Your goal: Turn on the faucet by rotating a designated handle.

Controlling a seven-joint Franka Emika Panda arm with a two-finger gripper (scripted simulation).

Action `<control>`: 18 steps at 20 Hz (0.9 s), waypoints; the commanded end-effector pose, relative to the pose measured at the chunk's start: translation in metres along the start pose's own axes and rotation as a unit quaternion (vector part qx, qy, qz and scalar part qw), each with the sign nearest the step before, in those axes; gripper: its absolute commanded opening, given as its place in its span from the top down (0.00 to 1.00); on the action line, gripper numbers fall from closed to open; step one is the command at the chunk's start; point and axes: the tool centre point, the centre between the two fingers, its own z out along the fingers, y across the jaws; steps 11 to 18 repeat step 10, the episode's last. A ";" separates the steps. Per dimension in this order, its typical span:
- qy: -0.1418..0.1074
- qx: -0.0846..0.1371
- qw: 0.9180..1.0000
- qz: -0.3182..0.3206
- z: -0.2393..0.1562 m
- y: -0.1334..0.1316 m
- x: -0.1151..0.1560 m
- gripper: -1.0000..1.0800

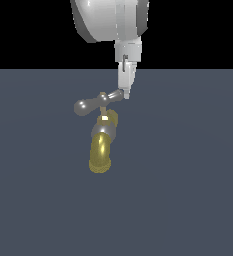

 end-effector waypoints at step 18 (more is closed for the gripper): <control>0.010 -0.002 0.999 -0.031 -0.003 0.002 0.103 1.00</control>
